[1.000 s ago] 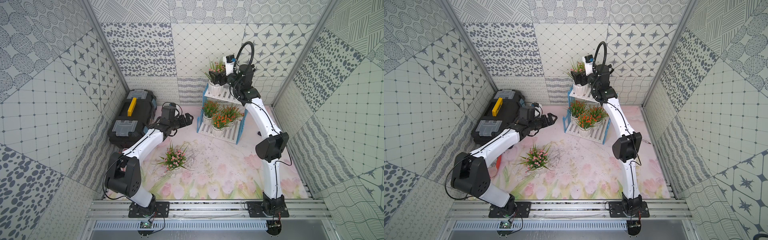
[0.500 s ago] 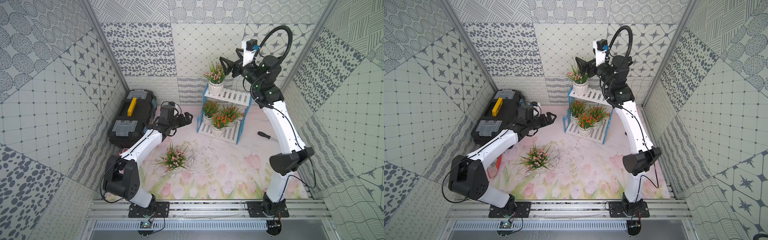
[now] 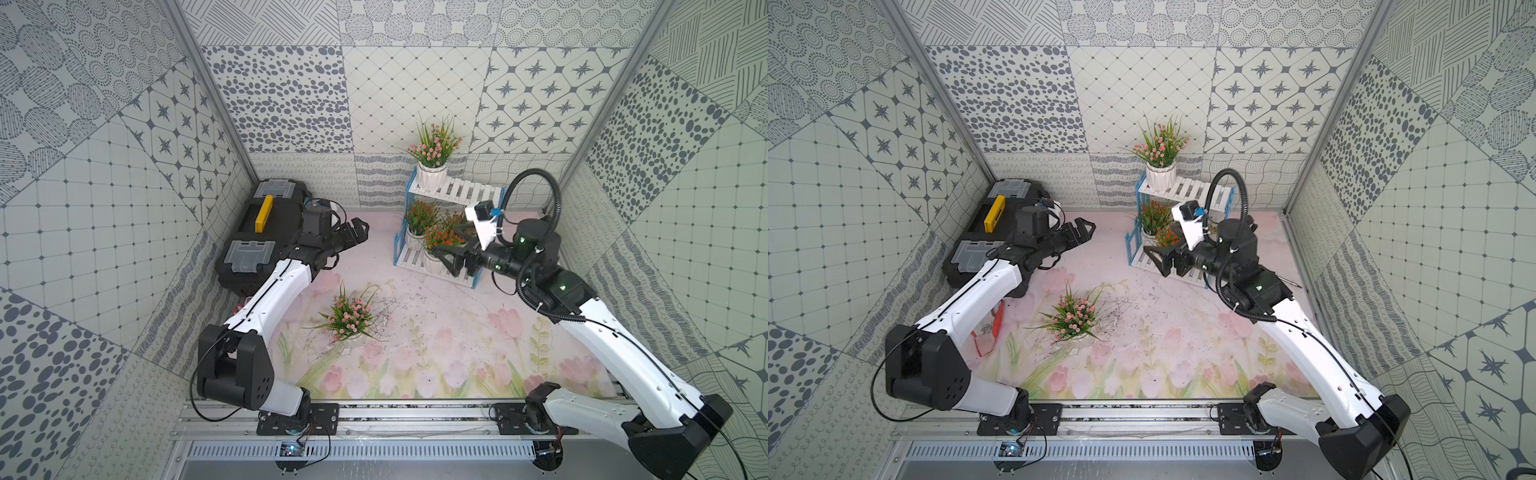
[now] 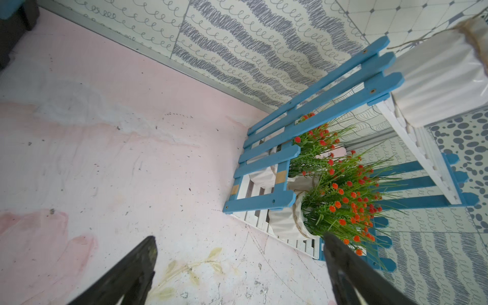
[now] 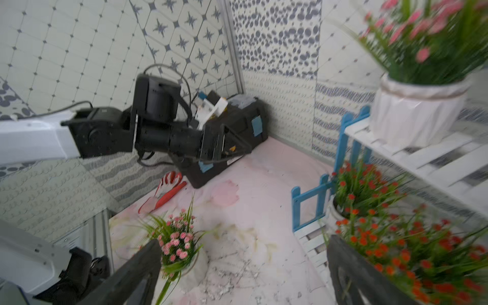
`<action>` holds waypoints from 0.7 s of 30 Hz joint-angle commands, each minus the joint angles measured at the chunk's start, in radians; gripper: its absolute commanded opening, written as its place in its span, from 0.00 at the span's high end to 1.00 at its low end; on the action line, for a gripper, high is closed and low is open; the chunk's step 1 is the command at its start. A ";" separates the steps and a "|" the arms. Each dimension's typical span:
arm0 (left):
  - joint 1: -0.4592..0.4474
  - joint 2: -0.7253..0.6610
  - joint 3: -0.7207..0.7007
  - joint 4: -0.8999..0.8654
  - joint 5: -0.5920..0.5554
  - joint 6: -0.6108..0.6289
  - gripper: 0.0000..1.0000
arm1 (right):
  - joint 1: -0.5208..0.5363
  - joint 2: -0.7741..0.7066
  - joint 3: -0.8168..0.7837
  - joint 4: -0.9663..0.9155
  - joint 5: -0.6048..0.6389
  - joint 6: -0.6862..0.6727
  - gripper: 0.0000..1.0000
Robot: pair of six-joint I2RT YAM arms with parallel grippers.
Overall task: Place the baby's breath potted plants on the rack by color
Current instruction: Pick up the baby's breath potted plant from the center of the board.
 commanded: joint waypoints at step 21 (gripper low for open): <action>0.030 -0.143 -0.186 -0.043 -0.081 -0.090 0.02 | 0.455 0.474 -0.594 1.162 0.216 0.034 0.02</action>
